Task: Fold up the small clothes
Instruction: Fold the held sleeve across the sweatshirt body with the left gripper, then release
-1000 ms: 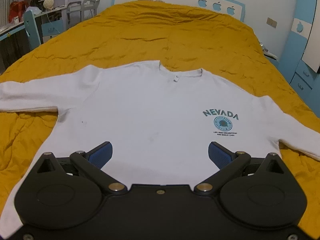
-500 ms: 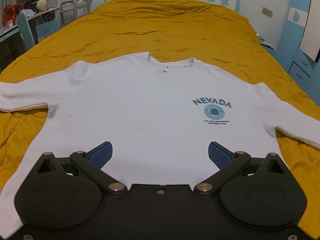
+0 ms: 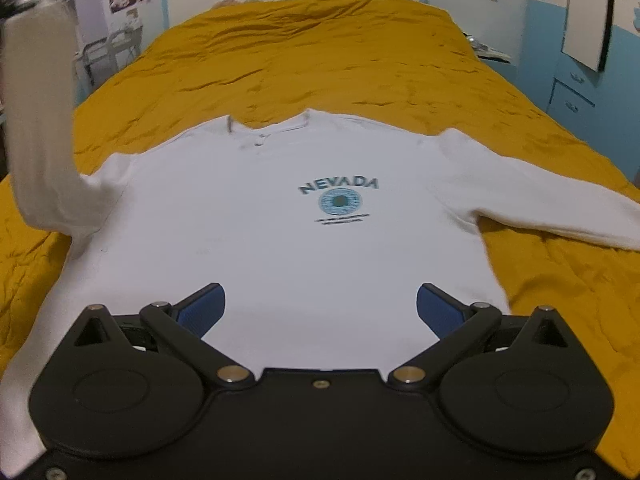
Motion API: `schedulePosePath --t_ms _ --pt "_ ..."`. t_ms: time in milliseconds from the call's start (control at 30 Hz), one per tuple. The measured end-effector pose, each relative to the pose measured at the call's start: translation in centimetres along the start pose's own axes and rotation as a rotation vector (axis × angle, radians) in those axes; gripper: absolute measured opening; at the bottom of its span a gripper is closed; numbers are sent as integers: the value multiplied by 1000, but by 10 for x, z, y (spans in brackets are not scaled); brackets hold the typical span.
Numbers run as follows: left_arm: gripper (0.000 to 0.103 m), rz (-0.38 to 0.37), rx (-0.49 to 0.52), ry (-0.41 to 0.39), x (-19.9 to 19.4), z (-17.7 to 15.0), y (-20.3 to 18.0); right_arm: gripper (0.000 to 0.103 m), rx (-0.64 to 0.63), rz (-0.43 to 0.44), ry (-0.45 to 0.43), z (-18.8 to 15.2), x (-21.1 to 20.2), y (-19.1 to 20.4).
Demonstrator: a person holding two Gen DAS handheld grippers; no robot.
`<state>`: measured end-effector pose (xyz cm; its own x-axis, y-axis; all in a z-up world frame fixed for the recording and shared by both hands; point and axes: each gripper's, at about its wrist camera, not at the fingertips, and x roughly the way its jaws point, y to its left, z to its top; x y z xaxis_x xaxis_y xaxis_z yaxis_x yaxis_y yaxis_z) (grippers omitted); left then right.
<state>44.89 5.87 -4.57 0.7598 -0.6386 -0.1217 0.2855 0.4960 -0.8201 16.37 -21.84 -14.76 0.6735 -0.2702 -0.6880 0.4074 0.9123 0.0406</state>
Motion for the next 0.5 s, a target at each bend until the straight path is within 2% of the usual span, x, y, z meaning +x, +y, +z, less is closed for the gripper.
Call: schedulePosePath --t_ms 100,167,400,500 --pt "4 -48 1 122 61 -55 -21 103 14 -5 -4 -2 -5 -17" --pt "4 -50 -3 193 99 -91 -25 103 16 -15 -5 -4 -7 -28" --pt "6 -12 -79 420 207 -220 -4 103 39 -81 28 -14 -8 -70" --pt "43 51 -143 559 220 -255 12 103 51 -103 44 -16 -4 -82"
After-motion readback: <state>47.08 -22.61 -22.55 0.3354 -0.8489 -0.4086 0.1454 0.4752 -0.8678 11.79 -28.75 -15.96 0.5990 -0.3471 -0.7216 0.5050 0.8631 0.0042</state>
